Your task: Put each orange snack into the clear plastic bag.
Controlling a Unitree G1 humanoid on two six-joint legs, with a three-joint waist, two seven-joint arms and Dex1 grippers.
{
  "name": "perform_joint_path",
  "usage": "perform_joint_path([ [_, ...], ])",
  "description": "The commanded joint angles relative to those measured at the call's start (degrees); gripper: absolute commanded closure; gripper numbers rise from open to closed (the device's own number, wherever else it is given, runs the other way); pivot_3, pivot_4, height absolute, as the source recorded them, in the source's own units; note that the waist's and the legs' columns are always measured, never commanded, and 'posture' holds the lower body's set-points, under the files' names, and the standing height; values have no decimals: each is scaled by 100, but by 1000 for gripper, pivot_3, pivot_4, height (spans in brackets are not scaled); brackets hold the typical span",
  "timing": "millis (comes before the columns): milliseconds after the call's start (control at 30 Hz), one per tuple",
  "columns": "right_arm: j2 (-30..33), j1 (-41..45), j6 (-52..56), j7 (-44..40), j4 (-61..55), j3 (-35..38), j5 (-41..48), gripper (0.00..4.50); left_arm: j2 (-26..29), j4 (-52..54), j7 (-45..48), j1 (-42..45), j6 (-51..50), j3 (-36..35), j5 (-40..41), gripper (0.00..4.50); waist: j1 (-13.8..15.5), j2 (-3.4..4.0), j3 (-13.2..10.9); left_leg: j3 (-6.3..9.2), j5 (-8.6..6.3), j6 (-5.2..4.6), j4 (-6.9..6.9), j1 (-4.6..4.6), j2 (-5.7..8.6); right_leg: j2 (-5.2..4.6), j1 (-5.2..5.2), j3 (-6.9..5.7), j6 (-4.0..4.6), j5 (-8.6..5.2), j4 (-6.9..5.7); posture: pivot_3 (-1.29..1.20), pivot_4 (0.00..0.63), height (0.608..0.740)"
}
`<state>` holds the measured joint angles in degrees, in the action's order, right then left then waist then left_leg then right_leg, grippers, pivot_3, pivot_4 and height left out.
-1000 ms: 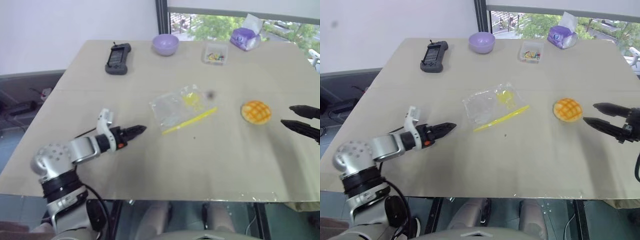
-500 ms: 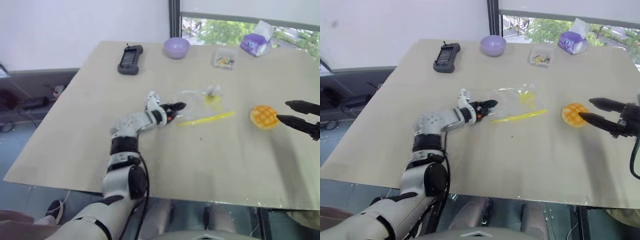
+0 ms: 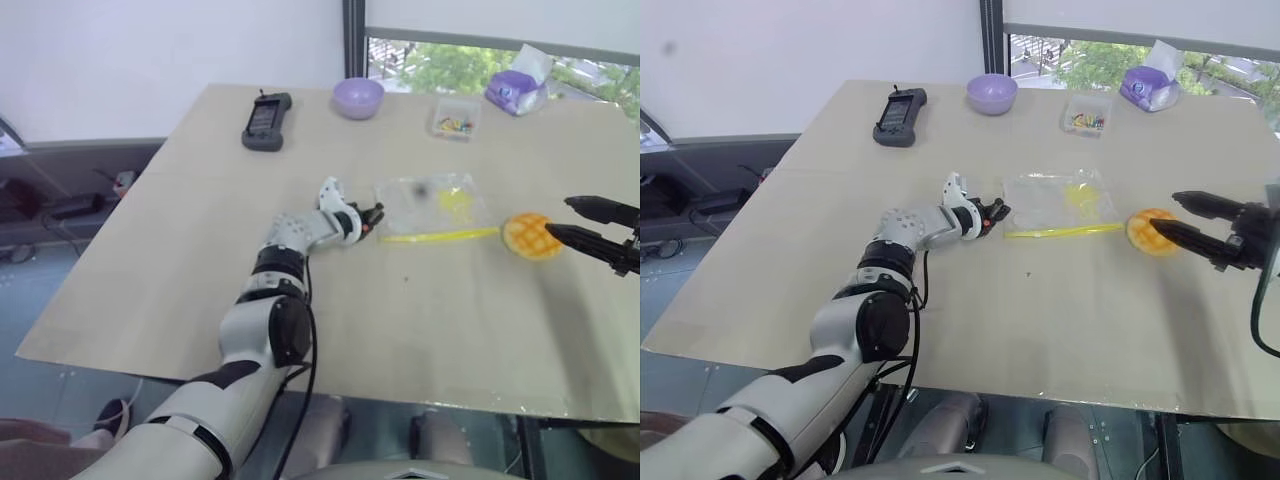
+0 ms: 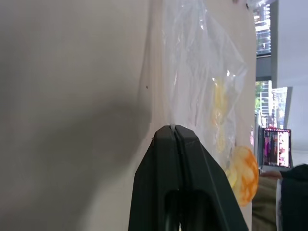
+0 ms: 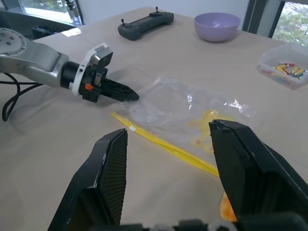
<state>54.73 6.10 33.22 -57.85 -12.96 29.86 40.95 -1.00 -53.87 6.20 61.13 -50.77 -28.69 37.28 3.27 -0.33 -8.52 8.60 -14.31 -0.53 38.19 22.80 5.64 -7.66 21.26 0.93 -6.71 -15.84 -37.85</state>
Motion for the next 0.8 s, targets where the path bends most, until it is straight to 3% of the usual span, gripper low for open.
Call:
perform_joint_path([
  [33,-78,210,-8,150,-263,-61,117,1577,-245,807,545,-414,-559,144,378,4459,-14,3,-1,4,0,-1,0,0,0,0,1,0,-1,-1,0,0,150,740],
  [200,-495,447,163,818,-673,-517,60,1577,-134,3501,794,-1441,-1837,-183,1753,4459,-250,-31,-27,34,1,0,7,64,-4,0,63,2,1,0,-3,0,150,740],
  [300,-676,459,212,1307,-1034,-1052,-352,1577,-122,4322,245,-1885,-2338,-642,2597,4459,-415,-32,-28,21,2,1,13,104,-26,0,119,19,4,0,-17,0,150,740],
  [433,-364,81,-427,1297,-1332,-2150,-1659,1577,-55,5048,-844,-2324,-2829,-988,4297,4459,-397,-34,-29,2,2,1,11,98,-32,5,129,38,4,0,-22,0,150,740],
  [600,-763,480,-1046,1913,-1001,-3119,-2913,1577,305,5264,-2099,-2579,-2177,-536,6453,4459,-344,-44,-32,-2,2,1,23,98,-29,7,127,44,2,3,-28,0,150,740],
  [800,-1769,1210,-1722,2900,-19,-4394,-4611,1577,589,5634,-2802,-3125,-1371,415,7414,4459,-372,-49,-27,-23,2,2,18,87,-32,10,135,68,6,3,-39,0,150,740],
])
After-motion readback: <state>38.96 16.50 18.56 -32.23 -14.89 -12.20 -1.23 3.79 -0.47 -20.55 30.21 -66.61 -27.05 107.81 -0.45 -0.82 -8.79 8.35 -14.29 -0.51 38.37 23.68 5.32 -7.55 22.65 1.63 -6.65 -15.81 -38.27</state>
